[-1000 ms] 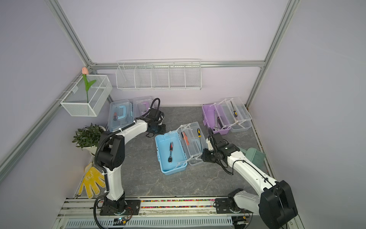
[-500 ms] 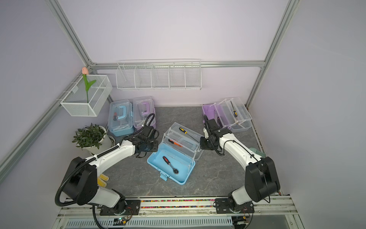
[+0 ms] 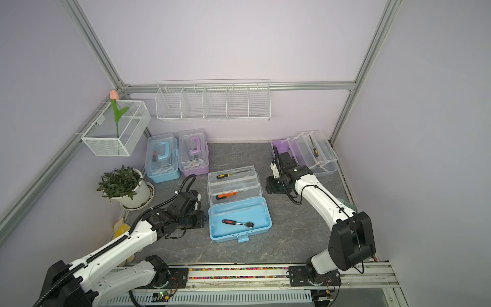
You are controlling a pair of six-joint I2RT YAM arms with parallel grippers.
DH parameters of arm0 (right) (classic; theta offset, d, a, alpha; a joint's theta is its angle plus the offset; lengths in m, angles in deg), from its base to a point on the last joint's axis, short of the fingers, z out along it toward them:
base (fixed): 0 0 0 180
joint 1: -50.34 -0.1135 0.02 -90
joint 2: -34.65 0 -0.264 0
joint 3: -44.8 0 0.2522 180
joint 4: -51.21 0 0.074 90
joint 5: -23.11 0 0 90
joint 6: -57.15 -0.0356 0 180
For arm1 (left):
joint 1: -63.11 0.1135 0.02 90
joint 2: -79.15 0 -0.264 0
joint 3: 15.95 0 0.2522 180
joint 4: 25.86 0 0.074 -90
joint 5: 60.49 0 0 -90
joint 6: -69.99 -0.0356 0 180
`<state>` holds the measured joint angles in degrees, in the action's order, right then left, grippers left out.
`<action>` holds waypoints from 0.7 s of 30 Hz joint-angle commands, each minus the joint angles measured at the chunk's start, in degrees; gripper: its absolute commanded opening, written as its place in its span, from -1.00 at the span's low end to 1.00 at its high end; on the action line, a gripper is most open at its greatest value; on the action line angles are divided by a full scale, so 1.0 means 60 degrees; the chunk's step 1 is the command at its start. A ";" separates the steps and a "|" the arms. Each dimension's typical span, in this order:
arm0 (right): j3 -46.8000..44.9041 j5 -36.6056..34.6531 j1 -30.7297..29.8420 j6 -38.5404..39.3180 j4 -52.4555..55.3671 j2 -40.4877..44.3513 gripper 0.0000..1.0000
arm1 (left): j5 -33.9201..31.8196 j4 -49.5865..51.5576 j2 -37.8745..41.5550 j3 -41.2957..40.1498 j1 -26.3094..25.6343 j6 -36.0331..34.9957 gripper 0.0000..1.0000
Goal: Close toolboxes
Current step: Adjust the toolbox at the center of the board.
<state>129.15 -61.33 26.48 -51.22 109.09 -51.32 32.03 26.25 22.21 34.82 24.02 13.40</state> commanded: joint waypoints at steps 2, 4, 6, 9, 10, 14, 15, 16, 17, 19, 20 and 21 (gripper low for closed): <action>0.0828 0.0007 -0.0007 0.0605 -0.0006 -0.0818 -0.13 | 0.0413 0.0040 0.0441 -0.0246 -0.0354 0.0510 -0.25; 0.1337 0.0059 -0.0007 0.0768 -0.0059 -0.1257 -0.16 | 0.0529 0.0071 0.0499 -0.0337 -0.0652 0.0536 -0.30; 0.1829 0.0037 0.0014 0.0894 -0.0129 -0.1667 -0.20 | 0.0637 0.0308 0.0480 -0.0392 -0.0920 0.0512 -0.45; 0.2504 -0.0033 0.0098 0.0942 -0.0328 -0.2364 -0.27 | 0.0806 0.0535 0.0414 -0.0527 -0.1225 0.0554 -0.80; 0.2800 -0.0003 0.0103 0.0978 -0.0334 -0.2669 -0.28 | 0.0925 0.0496 0.0408 -0.0578 -0.1310 0.0576 -0.86; 0.3919 0.0334 0.0051 0.1053 -0.0182 -0.3717 -0.30 | 0.1378 -0.0266 0.0425 -0.0818 -0.1595 0.0852 -0.91; 0.4161 0.0410 0.0016 0.1068 -0.0100 -0.3926 -0.31 | 0.1430 -0.0459 0.0392 -0.0850 -0.1669 0.0924 -0.91; 0.4385 0.0578 -0.0041 0.1102 -0.0053 -0.4147 -0.32 | 0.1389 -0.0652 0.0348 -0.0852 -0.1773 0.1014 -0.91; 0.4559 0.0749 -0.0091 0.1089 -0.0044 -0.4310 -0.33 | 0.1381 -0.0869 0.0270 -0.0866 -0.1892 0.1100 -0.91; 0.4820 0.1033 -0.0197 0.1130 -0.0054 -0.4536 -0.35 | 0.1437 -0.1251 0.0087 -0.0838 -0.2136 0.1226 -0.92; 0.4959 0.1164 -0.0267 0.1181 -0.0002 -0.4628 -0.35 | 0.1443 -0.1430 -0.0012 -0.0790 -0.2330 0.1283 -0.92; 0.5048 0.1258 -0.0307 0.1211 0.0000 -0.4690 -0.36 | 0.1425 -0.1577 -0.0110 -0.0730 -0.2495 0.1314 -0.92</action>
<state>157.39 -57.94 26.11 -45.99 107.58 -78.82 39.44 22.80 22.60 29.73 11.03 19.00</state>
